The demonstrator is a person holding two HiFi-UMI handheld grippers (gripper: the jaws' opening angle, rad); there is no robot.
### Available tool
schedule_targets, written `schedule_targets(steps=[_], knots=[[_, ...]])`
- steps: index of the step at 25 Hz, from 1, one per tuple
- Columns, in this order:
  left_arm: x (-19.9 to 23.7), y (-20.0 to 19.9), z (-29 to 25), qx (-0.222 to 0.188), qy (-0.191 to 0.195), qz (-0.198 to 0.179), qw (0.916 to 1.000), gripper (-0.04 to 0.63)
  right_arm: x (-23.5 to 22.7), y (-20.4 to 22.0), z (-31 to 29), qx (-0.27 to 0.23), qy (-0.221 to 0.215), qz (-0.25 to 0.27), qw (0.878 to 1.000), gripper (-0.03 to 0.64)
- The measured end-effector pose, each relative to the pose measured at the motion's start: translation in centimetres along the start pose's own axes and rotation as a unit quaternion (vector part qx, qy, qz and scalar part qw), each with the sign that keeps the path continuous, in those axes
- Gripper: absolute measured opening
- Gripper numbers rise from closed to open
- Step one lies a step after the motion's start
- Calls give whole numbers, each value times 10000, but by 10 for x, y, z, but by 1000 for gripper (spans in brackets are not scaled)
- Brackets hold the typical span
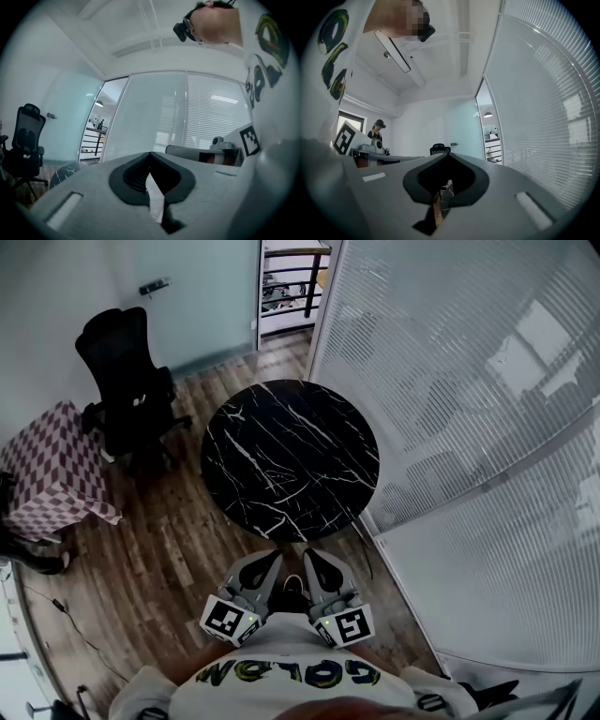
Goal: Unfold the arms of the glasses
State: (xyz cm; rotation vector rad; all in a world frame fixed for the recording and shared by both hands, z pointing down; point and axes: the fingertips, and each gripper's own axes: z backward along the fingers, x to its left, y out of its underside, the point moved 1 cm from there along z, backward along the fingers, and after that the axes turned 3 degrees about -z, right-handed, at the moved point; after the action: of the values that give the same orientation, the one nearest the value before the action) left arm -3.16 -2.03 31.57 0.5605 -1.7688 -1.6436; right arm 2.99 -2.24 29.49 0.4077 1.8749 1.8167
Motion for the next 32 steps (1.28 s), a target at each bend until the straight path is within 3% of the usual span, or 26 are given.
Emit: schedule_targets(steps=[14,32], knots=[[-4,-4,-70,-139,-277,14,9995,3,-76,-12,-9,59,-152,122,9998,2],[47,-20,-77,-146,-244,-37,9996,3,-63,-14,-67,5,-297,94,9995,2]])
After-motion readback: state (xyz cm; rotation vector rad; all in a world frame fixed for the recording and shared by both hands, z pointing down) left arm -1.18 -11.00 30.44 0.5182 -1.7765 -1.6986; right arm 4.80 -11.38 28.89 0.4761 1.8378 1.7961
